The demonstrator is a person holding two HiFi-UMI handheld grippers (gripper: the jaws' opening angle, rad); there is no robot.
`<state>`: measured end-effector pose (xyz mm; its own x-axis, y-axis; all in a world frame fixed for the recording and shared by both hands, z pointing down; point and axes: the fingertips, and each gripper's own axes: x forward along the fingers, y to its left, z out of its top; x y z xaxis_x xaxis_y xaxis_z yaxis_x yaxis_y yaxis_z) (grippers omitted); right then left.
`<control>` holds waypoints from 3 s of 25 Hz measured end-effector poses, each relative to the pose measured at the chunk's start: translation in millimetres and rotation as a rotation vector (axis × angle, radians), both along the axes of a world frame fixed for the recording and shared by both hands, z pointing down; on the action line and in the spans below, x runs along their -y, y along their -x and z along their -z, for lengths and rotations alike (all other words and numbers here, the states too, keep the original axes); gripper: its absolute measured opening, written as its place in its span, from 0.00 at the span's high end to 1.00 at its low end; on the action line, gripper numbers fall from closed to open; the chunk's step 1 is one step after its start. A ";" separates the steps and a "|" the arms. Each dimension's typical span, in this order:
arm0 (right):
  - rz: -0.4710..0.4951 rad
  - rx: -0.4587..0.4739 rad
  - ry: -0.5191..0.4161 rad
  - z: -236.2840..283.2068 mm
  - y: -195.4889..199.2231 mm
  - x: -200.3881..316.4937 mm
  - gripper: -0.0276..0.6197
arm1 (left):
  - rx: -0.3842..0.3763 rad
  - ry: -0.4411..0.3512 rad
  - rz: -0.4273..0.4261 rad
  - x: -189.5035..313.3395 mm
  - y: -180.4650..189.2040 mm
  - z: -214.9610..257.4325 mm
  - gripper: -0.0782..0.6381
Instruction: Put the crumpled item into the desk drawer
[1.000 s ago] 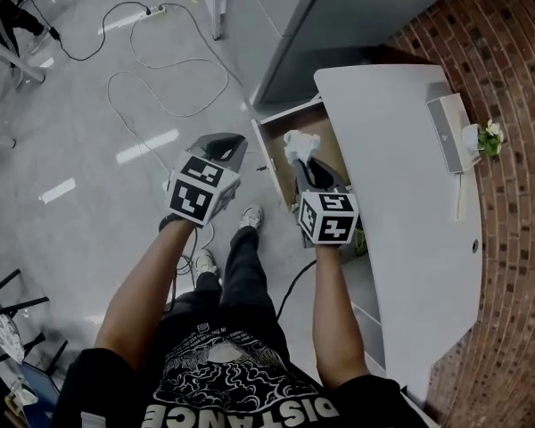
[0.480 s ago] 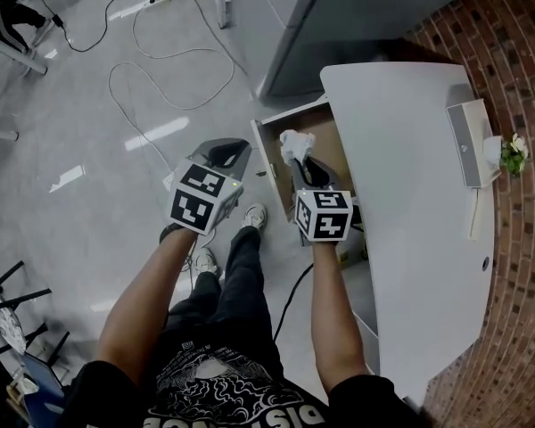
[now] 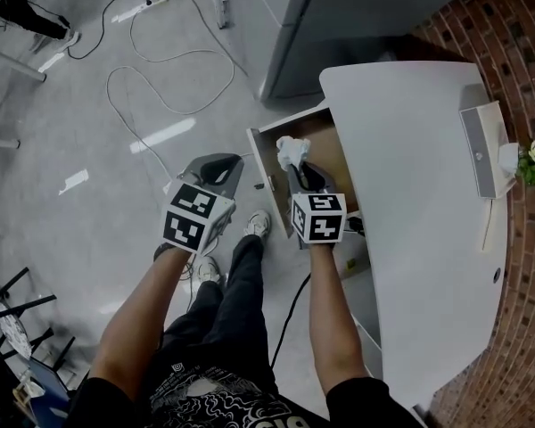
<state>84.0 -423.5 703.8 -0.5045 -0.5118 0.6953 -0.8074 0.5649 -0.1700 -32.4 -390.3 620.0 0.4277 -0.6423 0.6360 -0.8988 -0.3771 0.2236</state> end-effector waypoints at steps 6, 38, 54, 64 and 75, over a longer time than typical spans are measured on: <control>-0.002 -0.010 0.026 -26.9 -5.8 13.5 0.83 | 0.012 0.019 -0.003 5.2 -5.3 -20.9 0.88; 0.049 -0.059 0.109 -76.0 -8.0 11.6 0.71 | 0.006 0.070 -0.005 5.3 -20.0 -53.3 0.88; 0.058 0.002 0.041 19.3 17.0 0.4 0.72 | 0.025 -0.011 0.026 1.9 4.0 12.7 0.88; 0.135 0.006 -0.048 93.7 49.6 -1.3 0.75 | 0.072 -0.087 0.096 -6.0 47.0 71.9 0.88; 0.146 0.011 -0.164 178.3 76.5 -7.1 0.80 | 0.068 -0.180 0.161 -27.4 95.2 137.1 0.88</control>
